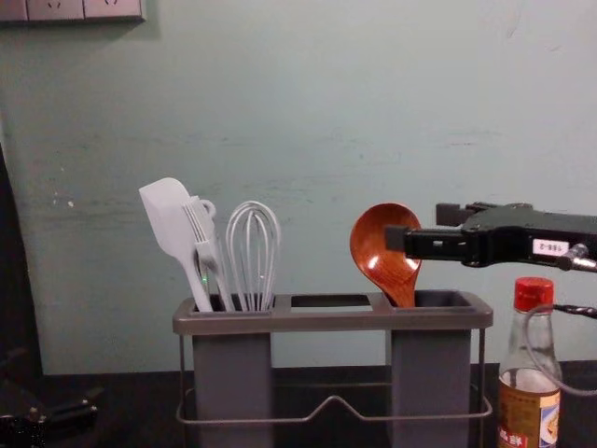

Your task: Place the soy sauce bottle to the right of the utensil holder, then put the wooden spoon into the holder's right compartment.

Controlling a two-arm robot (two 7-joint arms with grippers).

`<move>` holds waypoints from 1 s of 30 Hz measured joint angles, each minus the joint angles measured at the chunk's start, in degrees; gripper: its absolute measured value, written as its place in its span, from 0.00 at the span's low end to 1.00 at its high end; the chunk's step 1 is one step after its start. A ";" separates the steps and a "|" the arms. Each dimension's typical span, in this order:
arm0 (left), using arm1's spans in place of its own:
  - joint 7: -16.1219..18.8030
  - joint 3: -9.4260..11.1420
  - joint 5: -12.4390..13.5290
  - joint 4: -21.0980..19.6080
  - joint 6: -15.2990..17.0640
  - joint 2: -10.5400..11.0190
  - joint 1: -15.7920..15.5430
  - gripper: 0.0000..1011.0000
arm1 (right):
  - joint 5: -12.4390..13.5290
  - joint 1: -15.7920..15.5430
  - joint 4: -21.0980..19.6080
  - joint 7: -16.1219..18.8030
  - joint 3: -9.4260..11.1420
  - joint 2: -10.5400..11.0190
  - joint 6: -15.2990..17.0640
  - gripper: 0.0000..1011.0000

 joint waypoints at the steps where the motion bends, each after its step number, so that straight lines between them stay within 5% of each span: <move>1: 0.00 0.00 0.00 0.00 0.00 0.00 0.00 1.00 | -0.14 -0.51 -0.70 -0.68 0.40 0.24 -0.01 0.99; 12: 0.00 0.00 0.00 0.00 0.00 0.00 0.00 1.00 | -1.76 -5.90 -8.15 -5.69 4.68 2.29 -1.32 0.99; 21: 0.00 0.00 0.00 0.00 0.00 0.00 0.00 1.00 | -2.81 -13.40 -15.42 -8.41 9.09 4.02 -2.97 0.99; 30: 0.00 0.00 0.00 0.00 0.00 0.00 0.00 1.00 | -4.78 -22.18 -19.19 -13.60 13.63 2.59 -6.96 0.99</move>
